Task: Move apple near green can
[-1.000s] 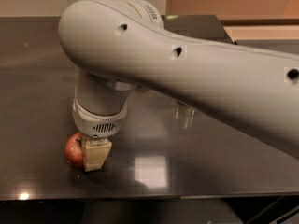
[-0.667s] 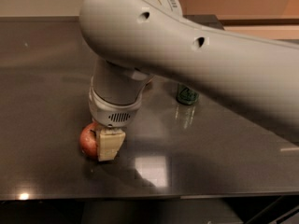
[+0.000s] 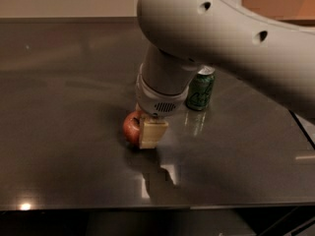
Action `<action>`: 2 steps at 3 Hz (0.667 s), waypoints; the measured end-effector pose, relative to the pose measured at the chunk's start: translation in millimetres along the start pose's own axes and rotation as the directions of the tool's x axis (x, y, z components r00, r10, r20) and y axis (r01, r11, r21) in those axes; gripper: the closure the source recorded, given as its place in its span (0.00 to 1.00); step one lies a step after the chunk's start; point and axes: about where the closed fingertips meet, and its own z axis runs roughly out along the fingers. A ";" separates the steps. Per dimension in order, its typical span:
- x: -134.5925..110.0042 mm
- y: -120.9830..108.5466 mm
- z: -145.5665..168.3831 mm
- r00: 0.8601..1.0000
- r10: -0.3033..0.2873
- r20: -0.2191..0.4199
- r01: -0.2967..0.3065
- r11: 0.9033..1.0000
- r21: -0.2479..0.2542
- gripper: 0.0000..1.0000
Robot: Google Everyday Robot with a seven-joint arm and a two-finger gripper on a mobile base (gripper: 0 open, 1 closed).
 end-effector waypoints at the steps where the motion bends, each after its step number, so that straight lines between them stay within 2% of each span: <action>1: 30.3 -20.3 -0.2 0.999 0.028 -0.040 -0.027 0.999 0.031 1.00; 2: 47.7 -32.0 -0.5 0.997 0.044 -0.063 -0.041 0.998 0.050 1.00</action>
Offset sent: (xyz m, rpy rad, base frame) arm 0.0576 -0.0610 -0.0096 -0.0666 -0.0549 -0.0959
